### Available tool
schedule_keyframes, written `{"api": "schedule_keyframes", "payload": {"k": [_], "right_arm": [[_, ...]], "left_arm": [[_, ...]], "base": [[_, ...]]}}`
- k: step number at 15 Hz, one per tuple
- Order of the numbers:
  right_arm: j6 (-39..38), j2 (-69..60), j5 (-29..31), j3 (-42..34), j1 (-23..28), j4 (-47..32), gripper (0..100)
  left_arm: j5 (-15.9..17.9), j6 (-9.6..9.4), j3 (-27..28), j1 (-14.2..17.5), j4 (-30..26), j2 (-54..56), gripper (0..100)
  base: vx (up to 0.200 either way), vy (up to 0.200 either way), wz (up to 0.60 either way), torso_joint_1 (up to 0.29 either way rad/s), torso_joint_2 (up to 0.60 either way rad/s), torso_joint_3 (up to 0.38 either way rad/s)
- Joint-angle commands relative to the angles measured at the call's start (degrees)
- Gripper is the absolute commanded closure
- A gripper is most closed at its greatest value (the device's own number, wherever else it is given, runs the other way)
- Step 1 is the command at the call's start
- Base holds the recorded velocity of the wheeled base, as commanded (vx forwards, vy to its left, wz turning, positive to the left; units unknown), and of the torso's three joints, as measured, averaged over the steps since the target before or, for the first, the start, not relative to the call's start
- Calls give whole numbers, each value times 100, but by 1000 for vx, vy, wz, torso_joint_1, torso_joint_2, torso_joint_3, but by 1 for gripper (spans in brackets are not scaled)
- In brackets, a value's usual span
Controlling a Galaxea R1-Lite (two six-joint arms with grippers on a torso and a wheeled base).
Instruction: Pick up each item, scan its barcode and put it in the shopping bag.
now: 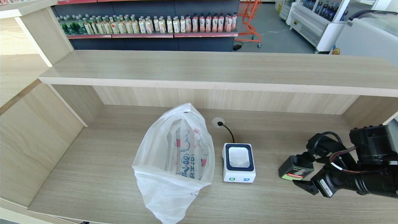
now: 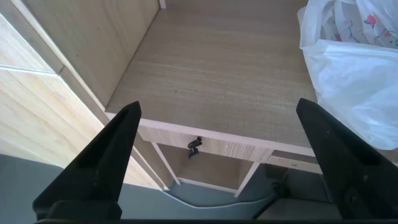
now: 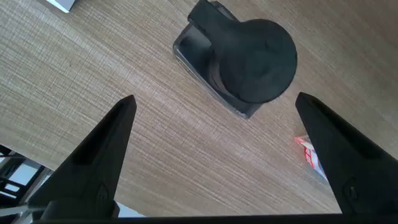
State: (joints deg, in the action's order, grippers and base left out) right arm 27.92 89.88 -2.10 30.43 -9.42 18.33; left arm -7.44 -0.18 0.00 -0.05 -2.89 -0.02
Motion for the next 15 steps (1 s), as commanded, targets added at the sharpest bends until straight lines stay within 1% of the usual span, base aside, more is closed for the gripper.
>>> {"api": "schedule_keyframes", "payload": {"k": [1, 4, 5, 6, 7, 10, 12, 13, 14, 15], "right_arm": [[-14, 610, -10, -11, -86, 346, 0], [-14, 1075, -335, 16, -86, 1023, 0], [-14, 1075, -335, 16, -86, 1023, 0], [-14, 1198, -546, 42, -104, 1208, 0], [-6, 1207, -564, 51, -104, 1208, 100], [12, 1234, -573, 130, -104, 1287, 100], [3, 1172, -581, 156, -112, 1577, 100], [3, 944, -581, 139, -112, 1893, 100], [-6, 618, -573, 113, -68, 1990, 100], [-6, 100, -573, -2, 81, 1972, 100]], "left_arm": [[-3, 1, 0, -4, -1, 2, 0], [-3, 1, 0, -4, -1, 2, 0], [-3, 1, 0, -4, -1, 2, 0], [-3, 1, 0, -4, -1, 2, 0], [-3, 1, 0, -4, -1, 2, 0], [-3, 1, 0, -4, -1, 2, 0], [-3, 1, 0, 5, -1, 2, 0], [-3, 1, 0, -4, -1, 2, 0], [-3, 1, 0, 5, -1, 2, 0], [-3, 1, 0, -4, -1, 2, 0]], "base": [[0, 0, 0, 0, 0, 0], [0, 0, 0, 0, 0, 0], [0, 0, 0, 0, 0, 0], [0, 0, 0, 0, 0, 0], [0, 0, 0, 0, 0, 0], [0, 0, 0, 0, 0, 0], [0, 0, 0, 0, 0, 0], [0, 0, 0, 0, 0, 0], [0, 0, 0, 0, 0, 0], [0, 0, 0, 0, 0, 0]]}}
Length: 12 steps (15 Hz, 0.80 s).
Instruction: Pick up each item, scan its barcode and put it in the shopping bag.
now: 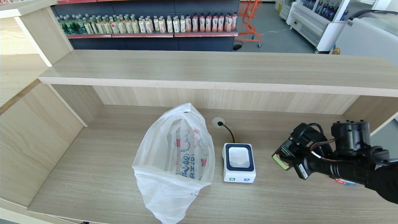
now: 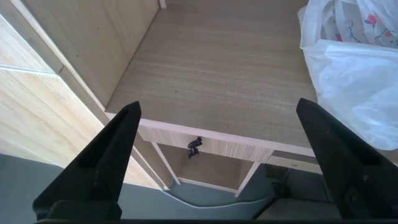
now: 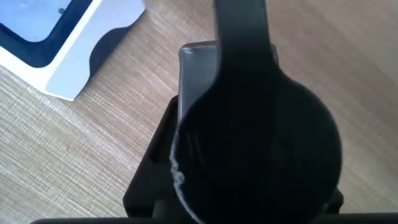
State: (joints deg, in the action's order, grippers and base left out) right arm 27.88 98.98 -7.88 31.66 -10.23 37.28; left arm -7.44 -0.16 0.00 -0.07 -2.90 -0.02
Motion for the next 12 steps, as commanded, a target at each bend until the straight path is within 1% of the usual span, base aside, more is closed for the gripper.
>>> {"api": "schedule_keyframes", "payload": {"k": [1, 2, 3, 5, 6, 7, 8, 9, 11, 12], "right_arm": [[33, -1275, 14, -353, 302, 78, 100], [156, -1776, 14, -643, 311, 69, 100], [543, -2154, 14, -723, 320, 16, 100], [1677, -2524, 5, -740, 293, 122, 100], [1984, -2515, -12, -784, 258, 289, 100], [2828, -2524, -399, -810, 12, 500, 100], [3681, -2541, -962, -810, 3, 552, 100], [4990, -2541, -1893, -793, 30, 570, 100], [7952, -2313, -3800, -766, 3, 544, 100], [9288, -2119, -4398, -749, -23, 535, 100]], "left_arm": [[-3, -2, 0, -1, 0, 2, 0], [-3, -2, 0, 7, 0, 2, 0], [-3, -2, 0, -1, 0, 2, 0], [-3, -2, 0, 7, 0, 2, 0], [-3, -2, 0, -1, 0, 2, 0], [-3, -2, 0, -1, 0, 2, 0], [-3, -2, 0, 7, 0, 2, 0], [-3, -2, 0, -1, 0, 2, 0], [-3, -2, 0, -1, 0, 2, 0], [-3, -2, 0, -1, 0, 2, 0]], "base": [[0, 0, 0, 0, 0, 0], [0, 0, 0, 0, 0, 0], [0, 0, 0, 0, 0, 0], [0, 0, 0, 0, 0, 0], [0, 0, 0, 0, 0, 0], [0, 0, 0, 0, 0, 0], [0, 0, 0, 0, 0, 0], [0, 0, 0, 0, 0, 0], [0, 0, 0, 0, 0, 0], [0, 0, 0, 0, 0, 0]]}}
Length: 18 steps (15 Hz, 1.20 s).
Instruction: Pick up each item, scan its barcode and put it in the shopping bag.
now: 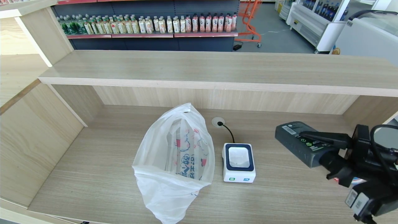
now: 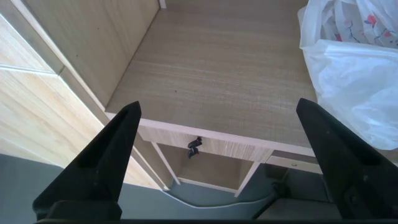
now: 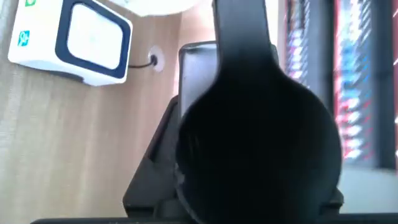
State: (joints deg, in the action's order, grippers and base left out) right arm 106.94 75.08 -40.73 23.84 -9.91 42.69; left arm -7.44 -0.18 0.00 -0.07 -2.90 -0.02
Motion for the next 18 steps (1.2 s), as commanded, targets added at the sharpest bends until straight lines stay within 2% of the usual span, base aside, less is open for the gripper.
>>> {"api": "schedule_keyframes", "payload": {"k": [1, 3, 6, 10, 18], "right_arm": [[2437, 446, -1473, 68, -108, 2, 100], [3580, 806, -2132, 76, -652, -6, 100], [4186, 1044, -2563, 76, -1030, 2, 100], [4555, 1158, -2721, 147, -1074, 46, 100], [4529, 1369, -2721, 270, -1171, 310, 100]], "left_arm": [[-3, 1, 0, 7, 0, 2, 0], [-3, 1, 0, -1, 0, 2, 0], [-3, 1, 0, -1, 0, 2, 0], [5, 1, 0, -1, 0, 2, 0], [-3, 1, 0, -1, 0, 2, 0]], "base": [[0, 0, 0, 0, 0, 0], [0, 0, 0, 0, 0, 0], [0, 0, 0, 0, 0, 0], [0, 0, 0, 0, 0, 0], [0, 0, 0, 0, 0, 0]]}}
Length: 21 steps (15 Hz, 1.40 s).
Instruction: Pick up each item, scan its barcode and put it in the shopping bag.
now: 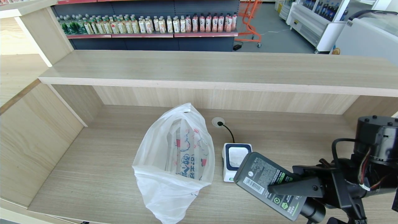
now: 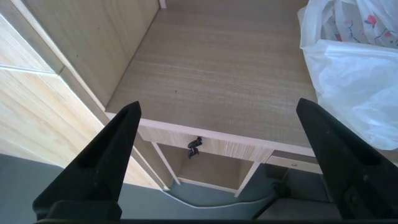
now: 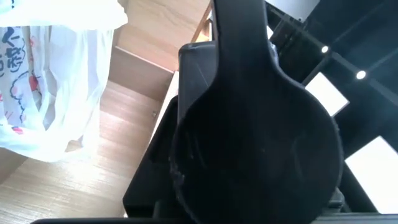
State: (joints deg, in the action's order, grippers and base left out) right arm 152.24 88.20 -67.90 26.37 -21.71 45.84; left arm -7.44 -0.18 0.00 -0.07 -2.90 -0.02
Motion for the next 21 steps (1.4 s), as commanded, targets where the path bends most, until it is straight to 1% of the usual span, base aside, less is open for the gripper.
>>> {"api": "schedule_keyframes", "payload": {"k": [1, 12, 13, 14, 15, 16, 17, 18, 19, 20, 21], "right_arm": [[-1, 66, -4, 17, 35, 13, 100], [25, 75, -4, 53, 35, 31, 100], [-98, 22, 14, 61, 35, -22, 100], [-792, -75, 23, 61, 35, -84, 100], [-1873, -295, 110, 79, 44, -84, 100], [-3095, -664, 726, 44, 238, -110, 100], [-4387, -1050, 1517, -79, 492, -92, 100], [-5169, -1332, 1798, -114, 519, -84, 100], [-5942, -1516, 1798, -211, 572, -163, 100], [-7252, -1639, 1868, -202, 835, -321, 100], [-8852, -1613, 2132, -53, 1178, -330, 100]], "left_arm": [[-3, 1, 0, 7, 0, 2, 0], [-3, 1, 0, -1, 0, 2, 0], [-3, 1, 0, -1, 0, 2, 0], [-3, 1, 0, -1, 0, 2, 0], [-3, 1, 0, 7, 0, 2, 0], [-3, 1, 0, -1, 0, 2, 0], [-3, 1, 0, -1, 0, 2, 0], [-3, 1, 0, -1, 0, 2, 0], [-3, 1, 0, -1, 0, 2, 0], [-3, 1, 0, -1, 0, 2, 0], [-3, 1, 0, 7, 0, 2, 0]], "base": [[0, 0, 0, 0, 0, 0], [0, 0, 0, 0, 0, 0], [0, 0, 0, 0, 0, 0], [0, 0, 0, 0, 0, 0], [0, 0, 0, 0, 0, 0], [0, 0, 0, 0, 0, 0], [0, 0, 0, 0, 0, 0], [0, 0, 0, 0, 0, 0], [0, 0, 0, 0, 0, 0], [0, 0, 0, 0, 0, 0], [0, 0, 0, 0, 0, 0]]}}
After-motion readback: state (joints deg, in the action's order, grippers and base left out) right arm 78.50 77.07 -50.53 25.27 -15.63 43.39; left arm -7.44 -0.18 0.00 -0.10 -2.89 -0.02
